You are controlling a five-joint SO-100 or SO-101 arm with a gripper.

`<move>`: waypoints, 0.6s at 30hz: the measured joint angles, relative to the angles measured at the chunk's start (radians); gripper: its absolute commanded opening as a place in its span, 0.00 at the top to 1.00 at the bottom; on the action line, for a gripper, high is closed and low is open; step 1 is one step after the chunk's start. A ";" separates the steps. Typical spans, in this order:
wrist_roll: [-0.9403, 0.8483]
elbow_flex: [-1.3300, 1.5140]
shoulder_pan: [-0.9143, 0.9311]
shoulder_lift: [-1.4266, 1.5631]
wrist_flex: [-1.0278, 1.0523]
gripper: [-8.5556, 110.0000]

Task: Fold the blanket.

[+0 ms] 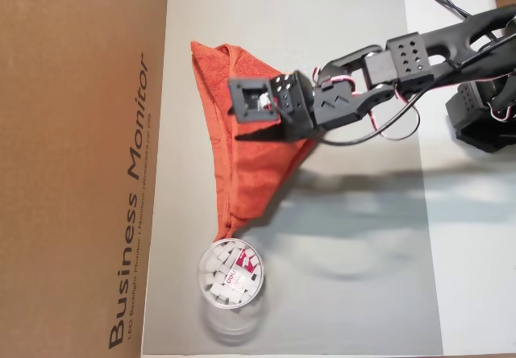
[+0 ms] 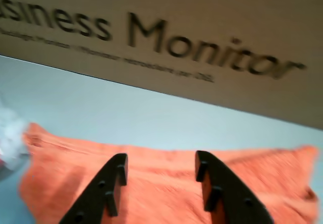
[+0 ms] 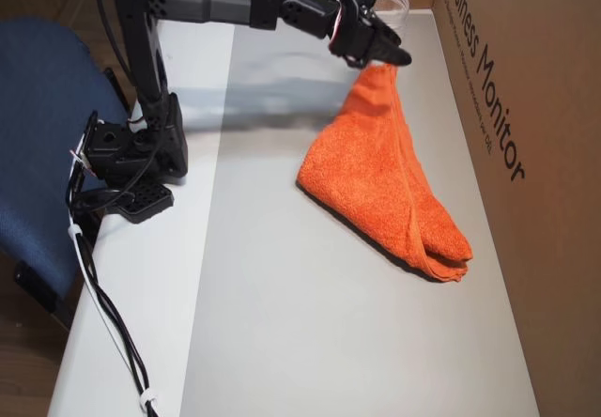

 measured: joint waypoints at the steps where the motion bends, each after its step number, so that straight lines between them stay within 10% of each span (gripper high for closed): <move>1: 0.000 0.031 0.021 0.028 0.000 0.90; 18: 0.000 0.503 0.258 0.546 0.000 0.93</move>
